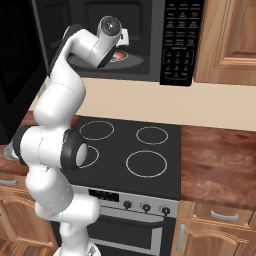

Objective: Pick the squash from the counter and place it in the microwave. Then turn on the microwave.

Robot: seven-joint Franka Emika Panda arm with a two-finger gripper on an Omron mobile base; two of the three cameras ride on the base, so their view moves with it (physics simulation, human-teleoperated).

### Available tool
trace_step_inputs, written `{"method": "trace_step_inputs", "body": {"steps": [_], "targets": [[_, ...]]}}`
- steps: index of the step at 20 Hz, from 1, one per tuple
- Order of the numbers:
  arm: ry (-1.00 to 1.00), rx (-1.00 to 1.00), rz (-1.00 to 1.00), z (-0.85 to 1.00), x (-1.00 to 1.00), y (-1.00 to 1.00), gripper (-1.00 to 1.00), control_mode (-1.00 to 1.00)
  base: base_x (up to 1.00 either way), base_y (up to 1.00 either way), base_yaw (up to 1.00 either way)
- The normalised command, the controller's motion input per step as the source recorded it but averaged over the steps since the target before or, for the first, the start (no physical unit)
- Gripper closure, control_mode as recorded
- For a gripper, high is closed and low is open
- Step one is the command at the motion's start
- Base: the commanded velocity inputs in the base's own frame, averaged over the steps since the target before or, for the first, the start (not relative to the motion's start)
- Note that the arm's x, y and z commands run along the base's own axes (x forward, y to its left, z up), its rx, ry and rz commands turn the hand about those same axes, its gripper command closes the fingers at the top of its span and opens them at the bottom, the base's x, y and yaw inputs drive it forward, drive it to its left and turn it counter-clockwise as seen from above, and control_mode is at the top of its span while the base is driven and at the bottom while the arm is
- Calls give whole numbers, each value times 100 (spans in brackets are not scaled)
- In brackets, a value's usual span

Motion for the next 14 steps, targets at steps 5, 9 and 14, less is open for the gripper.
{"method": "trace_step_inputs", "body": {"steps": [5, 9, 14], "targets": [[0, 0, 1, -1, 6, 0, 100, -100, 0, 0, 0], [0, 0, 1, 0, 1, 0, 100, -100, 0, 0, 0], [0, 0, 2, -1, 0, -3, 100, -100, 0, 0, 0]]}}
